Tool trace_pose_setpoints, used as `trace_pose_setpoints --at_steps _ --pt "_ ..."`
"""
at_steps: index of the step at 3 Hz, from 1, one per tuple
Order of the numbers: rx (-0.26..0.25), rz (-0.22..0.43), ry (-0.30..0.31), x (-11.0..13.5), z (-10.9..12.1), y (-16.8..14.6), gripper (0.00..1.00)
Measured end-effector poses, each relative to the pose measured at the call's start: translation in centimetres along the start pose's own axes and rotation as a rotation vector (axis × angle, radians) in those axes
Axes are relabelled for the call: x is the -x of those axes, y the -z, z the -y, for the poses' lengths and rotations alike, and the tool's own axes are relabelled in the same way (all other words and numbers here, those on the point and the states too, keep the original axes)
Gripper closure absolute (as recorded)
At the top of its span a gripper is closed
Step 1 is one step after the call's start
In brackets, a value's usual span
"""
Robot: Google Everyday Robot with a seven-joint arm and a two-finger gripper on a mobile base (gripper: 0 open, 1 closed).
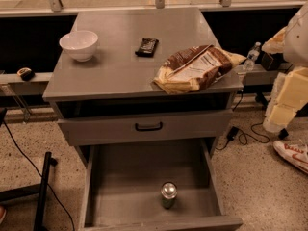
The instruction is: Pick green can from middle drawer and place on counter
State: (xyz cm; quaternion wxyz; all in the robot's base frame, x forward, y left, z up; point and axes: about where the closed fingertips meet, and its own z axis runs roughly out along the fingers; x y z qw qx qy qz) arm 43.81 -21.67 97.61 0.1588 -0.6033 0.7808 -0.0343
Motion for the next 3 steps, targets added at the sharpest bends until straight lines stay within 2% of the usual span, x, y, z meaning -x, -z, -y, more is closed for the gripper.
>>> trace_pose_setpoints --at_steps 1,2,3 --pt "0.000 0.000 0.000 0.0 0.0 0.0 0.00" --pt "0.015 0.068 -0.020 0.0 0.4 -1.7 0.00" --pt "0.054 0.222 -0.022 1.3 -1.3 -5.9 0.00"
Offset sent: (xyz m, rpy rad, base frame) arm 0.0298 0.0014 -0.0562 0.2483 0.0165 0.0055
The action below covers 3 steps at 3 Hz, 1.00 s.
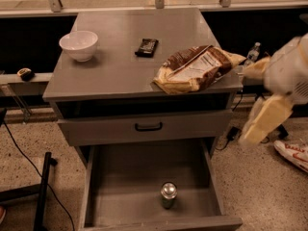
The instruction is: Pick green can from middle drawer and place on counter
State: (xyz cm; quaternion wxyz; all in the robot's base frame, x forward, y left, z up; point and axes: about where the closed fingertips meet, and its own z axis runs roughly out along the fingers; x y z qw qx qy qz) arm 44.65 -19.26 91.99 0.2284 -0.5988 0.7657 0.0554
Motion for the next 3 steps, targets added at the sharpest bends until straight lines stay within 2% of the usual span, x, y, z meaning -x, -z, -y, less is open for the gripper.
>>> trace_pose_setpoints --at_steps 1,2,3 --pt "0.072 0.171 0.005 0.9 -4.1 -7.1 0.00" --pt "0.083 0.200 0.000 1.0 -5.9 -10.6 0.00" --pt "0.079 0.205 0.000 0.9 -5.8 -10.9 0.00"
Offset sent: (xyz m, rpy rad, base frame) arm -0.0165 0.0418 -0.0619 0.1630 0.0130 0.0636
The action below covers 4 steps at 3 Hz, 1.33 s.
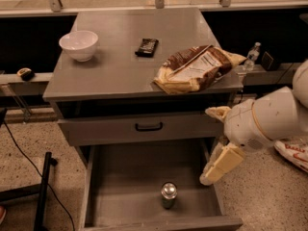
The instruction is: Pick green can from middle drawer and place on counter
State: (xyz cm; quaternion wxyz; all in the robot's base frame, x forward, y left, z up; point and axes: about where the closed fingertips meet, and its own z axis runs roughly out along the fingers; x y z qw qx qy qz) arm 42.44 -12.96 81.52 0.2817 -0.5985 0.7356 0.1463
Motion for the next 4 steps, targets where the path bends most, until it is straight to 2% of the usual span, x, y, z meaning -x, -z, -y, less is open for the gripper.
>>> trace_pose_setpoints --at_steps 1,2,3,4 --pt "-0.040 0.062 0.009 -1.9 0.8 -3.8 0.00" --pt "-0.038 0.119 0.043 -7.0 0.4 -11.6 0.00" --pt "-0.068 0.154 0.022 -8.3 1.8 -14.0 0.00" --pt "-0.011 0.210 0.019 -9.9 1.4 -17.4 0.00"
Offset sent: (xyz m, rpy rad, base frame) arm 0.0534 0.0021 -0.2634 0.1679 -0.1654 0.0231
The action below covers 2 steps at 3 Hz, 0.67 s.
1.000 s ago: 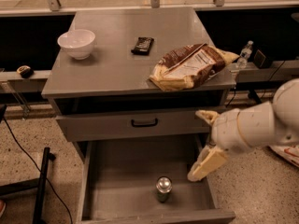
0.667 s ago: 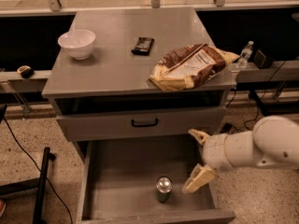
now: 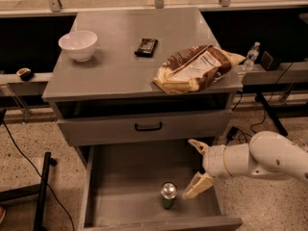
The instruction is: Pick green can from middle drawer and place on counter
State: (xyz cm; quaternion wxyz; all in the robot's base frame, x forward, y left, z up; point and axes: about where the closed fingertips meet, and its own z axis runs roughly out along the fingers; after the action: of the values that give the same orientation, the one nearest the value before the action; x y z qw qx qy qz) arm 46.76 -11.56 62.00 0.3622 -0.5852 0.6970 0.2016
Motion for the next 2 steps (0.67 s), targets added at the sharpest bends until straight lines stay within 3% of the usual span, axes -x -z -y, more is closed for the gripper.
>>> trace_pose_setpoints --at_steps 1,2 --pt "0.028 0.054 -0.005 -5.2 -1.8 -4.4 0.00" --pt "0.044 0.091 0.013 -8.6 -3.2 -9.0 0.00"
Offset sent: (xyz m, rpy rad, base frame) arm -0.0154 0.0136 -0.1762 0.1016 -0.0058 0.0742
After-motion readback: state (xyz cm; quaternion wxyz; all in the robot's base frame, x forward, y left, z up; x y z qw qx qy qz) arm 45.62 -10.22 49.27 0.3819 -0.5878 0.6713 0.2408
